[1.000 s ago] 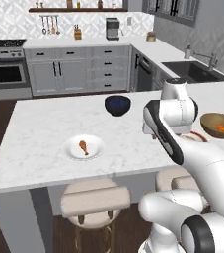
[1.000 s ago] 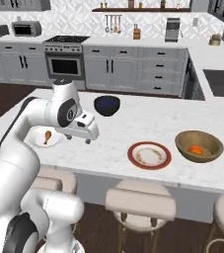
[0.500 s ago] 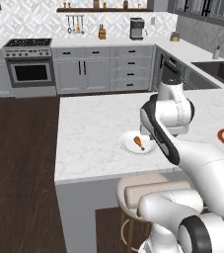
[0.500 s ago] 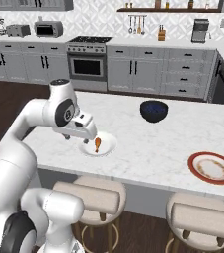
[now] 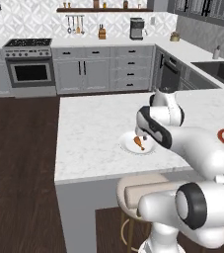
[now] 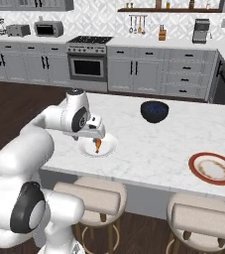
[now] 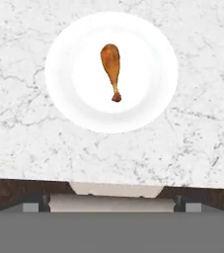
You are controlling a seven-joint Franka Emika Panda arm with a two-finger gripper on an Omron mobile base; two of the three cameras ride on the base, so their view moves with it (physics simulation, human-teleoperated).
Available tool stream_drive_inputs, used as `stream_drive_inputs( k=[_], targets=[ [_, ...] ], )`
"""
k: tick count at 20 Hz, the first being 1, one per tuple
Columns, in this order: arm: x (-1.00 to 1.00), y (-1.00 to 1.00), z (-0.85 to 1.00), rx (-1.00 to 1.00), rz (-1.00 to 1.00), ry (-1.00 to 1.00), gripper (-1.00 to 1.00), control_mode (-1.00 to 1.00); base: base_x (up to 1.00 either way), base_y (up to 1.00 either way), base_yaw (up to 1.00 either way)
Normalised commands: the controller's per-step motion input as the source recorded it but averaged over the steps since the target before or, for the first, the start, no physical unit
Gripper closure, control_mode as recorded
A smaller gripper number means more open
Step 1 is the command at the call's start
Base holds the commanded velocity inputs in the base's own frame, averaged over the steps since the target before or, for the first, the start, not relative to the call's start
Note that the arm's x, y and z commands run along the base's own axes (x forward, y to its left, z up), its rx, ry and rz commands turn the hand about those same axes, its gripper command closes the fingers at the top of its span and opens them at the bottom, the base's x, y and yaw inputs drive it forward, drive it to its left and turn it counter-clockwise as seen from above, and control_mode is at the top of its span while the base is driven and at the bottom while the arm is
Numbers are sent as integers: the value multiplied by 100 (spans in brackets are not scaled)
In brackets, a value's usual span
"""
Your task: Pick the chicken drumstick and squash from their plates and place them in the bowl. Then put the bowl in the fridge.
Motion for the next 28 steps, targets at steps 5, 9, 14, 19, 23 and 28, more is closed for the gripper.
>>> stream_drive_inputs(
  k=[5, 9, 14, 19, 23, 28],
  targets=[
    [98, 0, -29, -8, 14, 14, -100, -100, 0, 0, 0],
    [74, 0, -54, -5, 0, 6, -100, -100, 0, 0, 0],
    [46, 0, -51, 1, 5, 0, -100, -100, 0, 0, 0],
    [36, 0, -72, -1, 2, 0, -100, -100, 0, 0, 0],
    [12, 0, -69, -2, 0, 0, -100, -100, 0, 0, 0],
    [3, 0, -42, 0, 0, 1, -100, -100, 0, 0, 0]
  ],
)
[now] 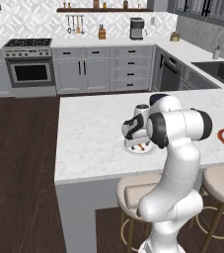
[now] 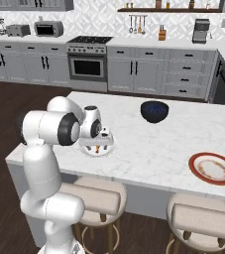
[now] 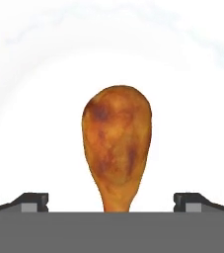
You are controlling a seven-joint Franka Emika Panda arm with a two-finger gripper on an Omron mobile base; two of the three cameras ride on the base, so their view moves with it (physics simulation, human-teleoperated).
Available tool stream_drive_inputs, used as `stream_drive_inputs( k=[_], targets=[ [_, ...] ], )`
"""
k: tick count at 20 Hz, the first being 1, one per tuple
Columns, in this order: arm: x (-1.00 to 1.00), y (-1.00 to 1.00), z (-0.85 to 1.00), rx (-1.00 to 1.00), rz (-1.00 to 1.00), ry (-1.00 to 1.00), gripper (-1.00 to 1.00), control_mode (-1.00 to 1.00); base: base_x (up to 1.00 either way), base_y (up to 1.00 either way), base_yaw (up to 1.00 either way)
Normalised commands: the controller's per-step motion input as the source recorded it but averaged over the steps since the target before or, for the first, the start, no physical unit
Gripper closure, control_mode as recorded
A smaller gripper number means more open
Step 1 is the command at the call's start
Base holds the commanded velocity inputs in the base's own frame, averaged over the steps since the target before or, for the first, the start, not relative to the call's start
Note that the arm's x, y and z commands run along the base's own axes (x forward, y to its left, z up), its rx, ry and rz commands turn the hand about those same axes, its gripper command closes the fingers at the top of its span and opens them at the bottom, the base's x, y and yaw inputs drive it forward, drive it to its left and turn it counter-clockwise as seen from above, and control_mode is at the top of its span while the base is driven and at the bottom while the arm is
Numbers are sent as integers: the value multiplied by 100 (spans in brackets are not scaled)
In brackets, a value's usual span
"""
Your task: Pick the chicken drumstick and squash from their plates and place them in the bowl. Then put the bowl in the fridge.
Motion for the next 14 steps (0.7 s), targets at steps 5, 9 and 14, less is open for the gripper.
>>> stream_drive_inputs(
  k=[5, 9, 14],
  targets=[
    [14, -2, -32, 0, 0, 0, -100, -100, 0, 0, 0],
    [13, -2, -33, 0, 0, 0, 100, -100, 0, 0, 0],
    [12, 0, -27, 0, 0, 0, 100, -100, 0, 0, 0]
  ],
)
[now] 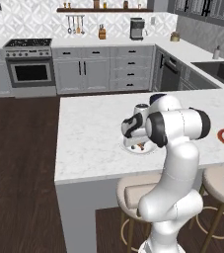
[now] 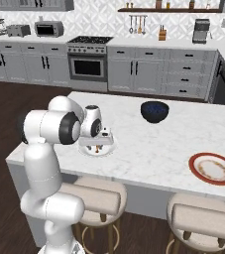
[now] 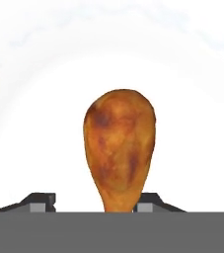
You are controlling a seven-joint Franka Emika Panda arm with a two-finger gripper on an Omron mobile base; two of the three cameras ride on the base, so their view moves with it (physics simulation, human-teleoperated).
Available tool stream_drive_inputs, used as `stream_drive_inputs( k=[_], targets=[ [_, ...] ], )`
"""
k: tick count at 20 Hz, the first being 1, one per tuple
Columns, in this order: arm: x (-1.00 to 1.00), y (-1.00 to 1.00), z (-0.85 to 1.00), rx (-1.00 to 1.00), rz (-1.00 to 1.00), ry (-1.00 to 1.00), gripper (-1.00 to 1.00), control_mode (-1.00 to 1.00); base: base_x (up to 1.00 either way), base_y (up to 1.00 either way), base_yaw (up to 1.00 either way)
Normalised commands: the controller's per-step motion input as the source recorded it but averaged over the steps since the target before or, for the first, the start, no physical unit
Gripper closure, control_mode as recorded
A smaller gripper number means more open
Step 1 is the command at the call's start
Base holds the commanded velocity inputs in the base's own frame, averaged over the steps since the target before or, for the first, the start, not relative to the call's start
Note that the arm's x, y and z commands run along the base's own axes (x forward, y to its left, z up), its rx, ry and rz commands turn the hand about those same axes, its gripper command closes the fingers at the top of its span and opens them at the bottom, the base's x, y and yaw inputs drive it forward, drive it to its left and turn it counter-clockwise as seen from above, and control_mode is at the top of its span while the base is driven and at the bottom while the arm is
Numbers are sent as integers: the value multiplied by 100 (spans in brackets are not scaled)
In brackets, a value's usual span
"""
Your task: Pick the chicken drumstick and squash from their plates and place them in the bowl. Then put the bowl in the fridge.
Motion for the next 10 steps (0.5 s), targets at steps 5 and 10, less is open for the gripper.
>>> stream_drive_inputs(
  k=[5, 10],
  targets=[
    [14, -1, -18, 0, 0, 0, 100, -100, 0, 0, 0],
    [12, -2, 1, 0, 0, -1, 100, -100, 0, 0, 0]
  ],
)
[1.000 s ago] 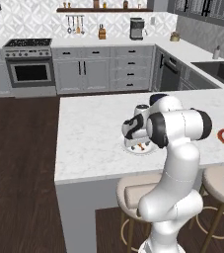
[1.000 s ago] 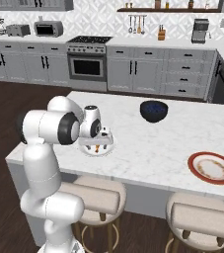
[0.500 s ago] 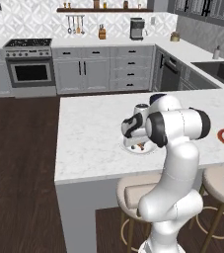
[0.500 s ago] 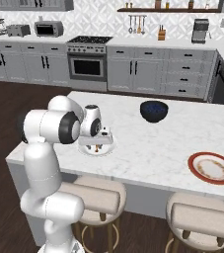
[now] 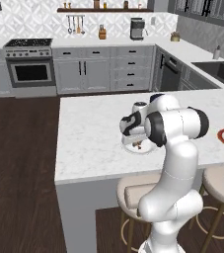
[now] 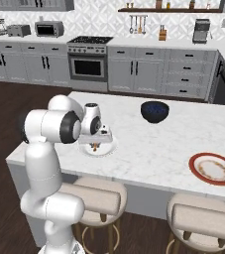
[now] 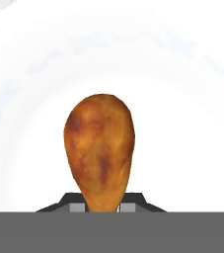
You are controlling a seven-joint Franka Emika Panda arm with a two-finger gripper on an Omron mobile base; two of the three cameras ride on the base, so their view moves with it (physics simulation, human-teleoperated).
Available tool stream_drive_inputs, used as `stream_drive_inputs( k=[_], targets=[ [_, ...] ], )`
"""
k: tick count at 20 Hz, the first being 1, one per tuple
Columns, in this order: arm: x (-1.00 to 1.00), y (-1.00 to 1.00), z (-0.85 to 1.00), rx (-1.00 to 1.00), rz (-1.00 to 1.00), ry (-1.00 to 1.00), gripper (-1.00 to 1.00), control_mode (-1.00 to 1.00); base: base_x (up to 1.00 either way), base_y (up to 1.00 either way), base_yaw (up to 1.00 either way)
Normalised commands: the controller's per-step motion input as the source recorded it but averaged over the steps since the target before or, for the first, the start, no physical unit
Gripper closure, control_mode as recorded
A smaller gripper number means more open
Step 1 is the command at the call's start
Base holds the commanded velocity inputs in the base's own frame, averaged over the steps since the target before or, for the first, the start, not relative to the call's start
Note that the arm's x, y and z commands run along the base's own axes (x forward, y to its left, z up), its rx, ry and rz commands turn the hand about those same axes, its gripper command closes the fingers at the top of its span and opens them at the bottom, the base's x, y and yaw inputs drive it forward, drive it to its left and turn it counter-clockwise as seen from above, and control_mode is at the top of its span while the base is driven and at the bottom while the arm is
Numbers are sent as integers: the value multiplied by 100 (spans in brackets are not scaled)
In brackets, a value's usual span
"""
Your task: Pick the chicken drumstick and squash from their plates and place them in the bowl. Then put the bowl in the fridge.
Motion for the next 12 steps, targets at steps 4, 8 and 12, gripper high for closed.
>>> stream_drive_inputs(
  k=[4, 8, 12],
  targets=[
    [-1, 0, 39, 0, 0, -11, 100, -100, 0, 0, 0],
    [-26, 0, 46, 0, -2, -9, 100, -100, 0, 0, 0],
    [-83, -2, 64, -1, -22, -2, 100, -100, 0, 0, 0]
  ],
)
